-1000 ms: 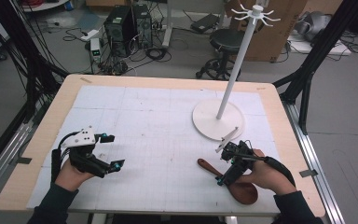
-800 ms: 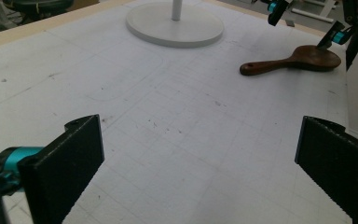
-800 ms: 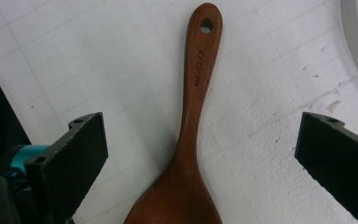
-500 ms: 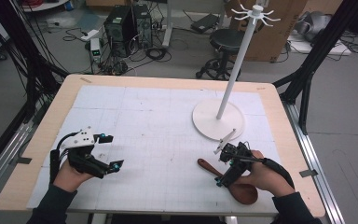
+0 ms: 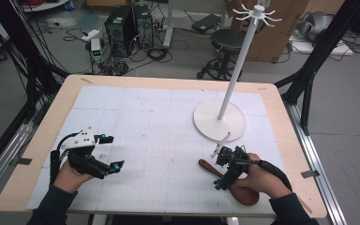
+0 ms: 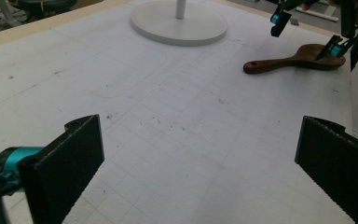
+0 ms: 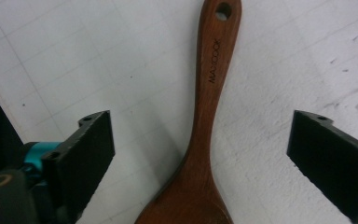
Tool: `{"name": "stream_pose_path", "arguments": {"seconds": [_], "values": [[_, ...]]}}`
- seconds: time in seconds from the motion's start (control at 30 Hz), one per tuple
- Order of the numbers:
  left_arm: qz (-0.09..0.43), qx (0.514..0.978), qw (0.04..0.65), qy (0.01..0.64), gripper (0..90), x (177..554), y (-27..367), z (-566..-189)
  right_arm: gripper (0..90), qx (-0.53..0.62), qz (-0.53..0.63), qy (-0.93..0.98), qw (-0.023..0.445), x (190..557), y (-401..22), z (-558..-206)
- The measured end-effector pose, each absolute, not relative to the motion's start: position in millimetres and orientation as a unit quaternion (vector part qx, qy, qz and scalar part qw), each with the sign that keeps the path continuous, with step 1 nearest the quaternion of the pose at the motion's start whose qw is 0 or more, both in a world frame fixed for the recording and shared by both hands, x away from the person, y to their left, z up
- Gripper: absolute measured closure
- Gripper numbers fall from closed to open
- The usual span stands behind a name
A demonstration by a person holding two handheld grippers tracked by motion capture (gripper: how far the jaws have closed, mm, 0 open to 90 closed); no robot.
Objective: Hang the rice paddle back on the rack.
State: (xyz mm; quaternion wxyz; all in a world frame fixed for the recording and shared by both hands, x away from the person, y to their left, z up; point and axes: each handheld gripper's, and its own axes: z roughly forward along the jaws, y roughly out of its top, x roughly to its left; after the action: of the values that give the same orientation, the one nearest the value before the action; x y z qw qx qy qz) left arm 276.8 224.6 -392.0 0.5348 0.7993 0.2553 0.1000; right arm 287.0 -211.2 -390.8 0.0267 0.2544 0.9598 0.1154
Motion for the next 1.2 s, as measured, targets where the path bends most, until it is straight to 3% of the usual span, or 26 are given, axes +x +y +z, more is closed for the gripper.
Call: {"name": "stream_pose_path", "arguments": {"seconds": [0.37,1.2], "values": [[0.099,0.8,0.534,0.254,1.8,277.0,224.7,-392.0,17.4,0.253,0.081,0.964,0.025,290.1,-207.6,-398.4],[0.099,0.801,0.532,0.254,1.8,276.9,224.4,-392.8,52.9,0.268,0.061,0.962,0.012,298.1,-205.0,-406.7]]}}
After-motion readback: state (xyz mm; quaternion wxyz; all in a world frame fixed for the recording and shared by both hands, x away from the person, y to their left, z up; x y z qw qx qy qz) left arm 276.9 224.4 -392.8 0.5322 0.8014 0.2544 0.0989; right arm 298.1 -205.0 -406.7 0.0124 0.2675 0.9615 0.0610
